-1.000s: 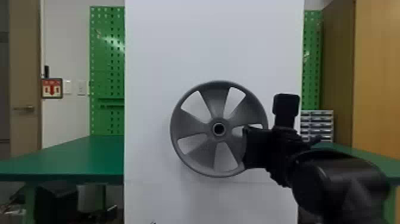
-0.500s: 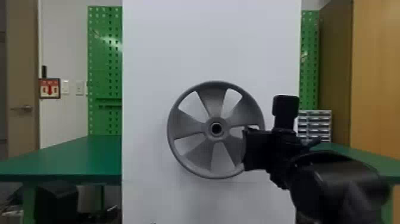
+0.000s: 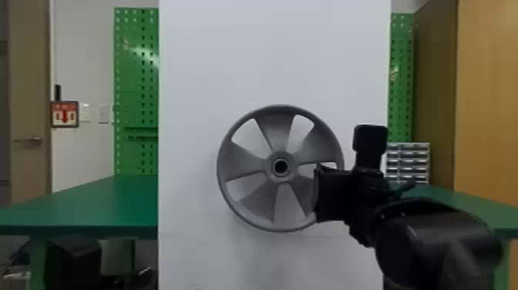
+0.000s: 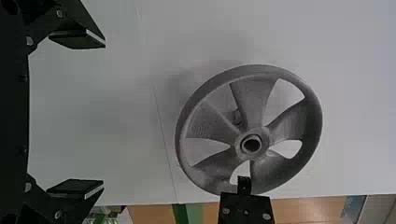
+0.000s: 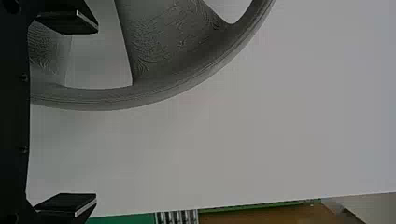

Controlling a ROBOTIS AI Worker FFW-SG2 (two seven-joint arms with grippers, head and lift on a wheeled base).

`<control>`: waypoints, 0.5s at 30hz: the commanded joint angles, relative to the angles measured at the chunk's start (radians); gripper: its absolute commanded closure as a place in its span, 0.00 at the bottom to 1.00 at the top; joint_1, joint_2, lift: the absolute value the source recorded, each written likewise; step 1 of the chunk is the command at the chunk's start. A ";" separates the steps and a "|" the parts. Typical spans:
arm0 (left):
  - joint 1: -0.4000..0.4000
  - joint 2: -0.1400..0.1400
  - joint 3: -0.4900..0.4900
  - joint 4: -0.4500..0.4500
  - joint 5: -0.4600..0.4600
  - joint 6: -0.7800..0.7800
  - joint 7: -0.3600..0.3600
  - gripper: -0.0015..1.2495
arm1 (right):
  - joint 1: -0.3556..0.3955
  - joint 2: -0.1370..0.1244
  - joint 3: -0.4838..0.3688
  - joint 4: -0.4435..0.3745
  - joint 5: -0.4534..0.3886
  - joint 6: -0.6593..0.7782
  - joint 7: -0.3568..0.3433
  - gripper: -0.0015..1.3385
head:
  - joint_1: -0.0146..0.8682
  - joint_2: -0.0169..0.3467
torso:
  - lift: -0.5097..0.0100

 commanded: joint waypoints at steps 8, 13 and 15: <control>0.003 0.000 0.003 0.000 0.000 0.000 0.000 0.17 | 0.027 0.000 -0.006 -0.012 -0.023 -0.033 0.009 0.00 | 0.05 0.13 | 0.03; 0.008 0.000 0.009 0.000 0.005 0.000 0.000 0.17 | 0.080 0.001 -0.008 -0.078 -0.013 -0.036 0.012 0.00 | 0.05 0.13 | 0.03; 0.009 -0.002 0.012 0.000 0.008 0.000 0.000 0.17 | 0.113 0.001 -0.008 -0.112 0.000 -0.045 0.012 0.00 | 0.05 0.13 | 0.03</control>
